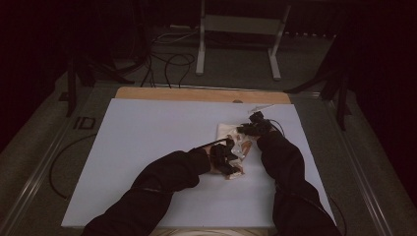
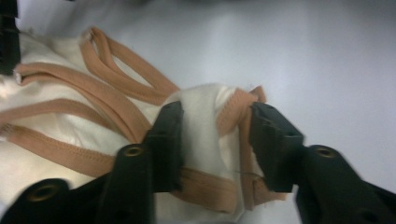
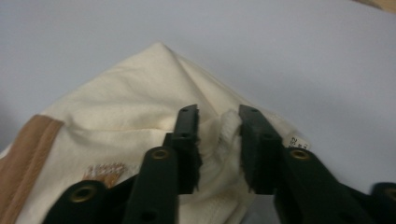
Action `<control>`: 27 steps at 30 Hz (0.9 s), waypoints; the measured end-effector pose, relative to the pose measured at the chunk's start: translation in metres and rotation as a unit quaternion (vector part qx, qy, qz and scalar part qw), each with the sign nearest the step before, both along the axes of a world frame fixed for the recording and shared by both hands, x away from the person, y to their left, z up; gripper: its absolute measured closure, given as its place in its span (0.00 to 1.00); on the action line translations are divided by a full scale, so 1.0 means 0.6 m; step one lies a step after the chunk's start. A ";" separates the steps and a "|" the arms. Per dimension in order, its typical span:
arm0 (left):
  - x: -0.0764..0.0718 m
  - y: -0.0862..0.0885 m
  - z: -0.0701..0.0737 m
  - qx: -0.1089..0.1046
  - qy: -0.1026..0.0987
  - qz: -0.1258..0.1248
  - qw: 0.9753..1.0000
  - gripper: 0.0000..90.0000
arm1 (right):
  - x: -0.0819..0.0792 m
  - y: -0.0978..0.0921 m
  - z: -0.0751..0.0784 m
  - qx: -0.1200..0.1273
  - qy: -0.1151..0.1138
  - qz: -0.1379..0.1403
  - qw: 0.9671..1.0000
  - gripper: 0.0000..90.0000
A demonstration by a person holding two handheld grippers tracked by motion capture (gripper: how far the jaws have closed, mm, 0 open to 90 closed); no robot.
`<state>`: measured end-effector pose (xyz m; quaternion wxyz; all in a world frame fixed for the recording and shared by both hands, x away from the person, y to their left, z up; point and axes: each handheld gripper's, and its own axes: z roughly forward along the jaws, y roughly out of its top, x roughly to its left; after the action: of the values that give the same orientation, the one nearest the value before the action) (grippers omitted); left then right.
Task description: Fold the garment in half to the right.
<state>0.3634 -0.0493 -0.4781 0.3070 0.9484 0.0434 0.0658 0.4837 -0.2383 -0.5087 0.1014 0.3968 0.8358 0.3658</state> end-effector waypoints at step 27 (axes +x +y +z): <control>-0.028 0.182 0.030 -0.110 0.025 0.113 0.987 0.00 | -0.050 0.045 0.082 0.022 -0.015 0.034 0.999 0.48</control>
<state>0.3463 0.0599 -0.4603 0.3991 0.8990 0.1652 0.0717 0.4537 -0.2112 -0.4593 0.0926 0.3648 0.8390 0.3931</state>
